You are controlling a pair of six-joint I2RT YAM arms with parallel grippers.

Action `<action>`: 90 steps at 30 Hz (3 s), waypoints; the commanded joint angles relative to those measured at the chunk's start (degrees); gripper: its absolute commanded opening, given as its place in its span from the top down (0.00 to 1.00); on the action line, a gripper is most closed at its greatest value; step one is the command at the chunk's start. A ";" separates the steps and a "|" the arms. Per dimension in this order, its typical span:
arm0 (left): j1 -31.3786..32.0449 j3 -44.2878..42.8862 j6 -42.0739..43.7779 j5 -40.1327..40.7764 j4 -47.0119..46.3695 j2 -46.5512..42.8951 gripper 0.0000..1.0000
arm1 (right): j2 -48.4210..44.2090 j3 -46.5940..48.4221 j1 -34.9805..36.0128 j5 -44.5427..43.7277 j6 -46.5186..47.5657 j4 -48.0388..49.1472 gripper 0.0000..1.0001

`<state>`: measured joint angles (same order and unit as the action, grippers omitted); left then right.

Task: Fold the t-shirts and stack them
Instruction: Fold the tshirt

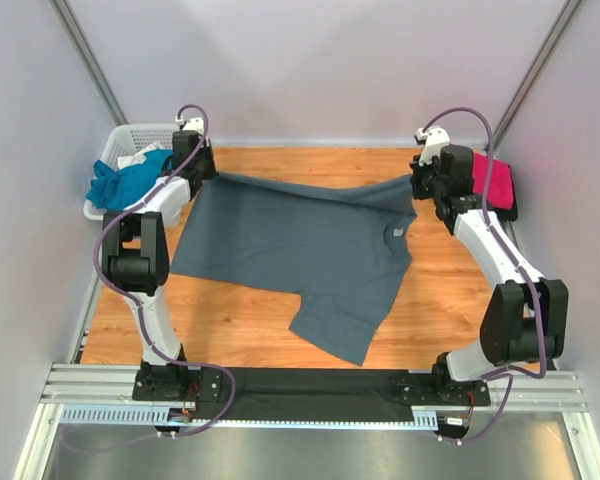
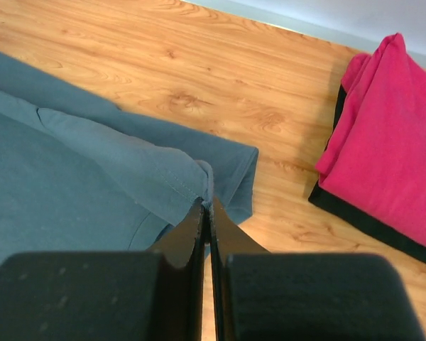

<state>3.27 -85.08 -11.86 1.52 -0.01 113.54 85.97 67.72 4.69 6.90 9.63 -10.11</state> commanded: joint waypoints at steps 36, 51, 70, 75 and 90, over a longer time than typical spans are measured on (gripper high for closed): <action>-0.54 0.09 -0.36 2.70 3.88 0.02 1.00 | -8.36 -8.75 4.45 0.40 -4.00 -4.48 1.00; -0.54 -3.16 -0.10 2.96 5.37 1.51 1.00 | -11.53 -8.13 6.29 1.28 -3.92 -7.46 0.99; -0.54 -5.10 0.17 4.72 7.66 3.09 1.00 | -7.75 -9.80 10.87 -0.48 -4.18 -11.95 1.00; -0.54 -5.19 0.17 5.25 8.01 3.45 1.00 | -5.91 -9.98 11.66 -0.30 -4.71 -13.88 1.00; -0.54 -5.28 2.01 7.18 9.50 3.36 1.00 | -1.87 -9.89 14.47 1.01 -5.59 -16.26 1.00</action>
<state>3.25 -88.58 -11.94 7.70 9.67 117.23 83.66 57.36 18.46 7.60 4.89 -26.26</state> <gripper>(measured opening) 0.006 0.010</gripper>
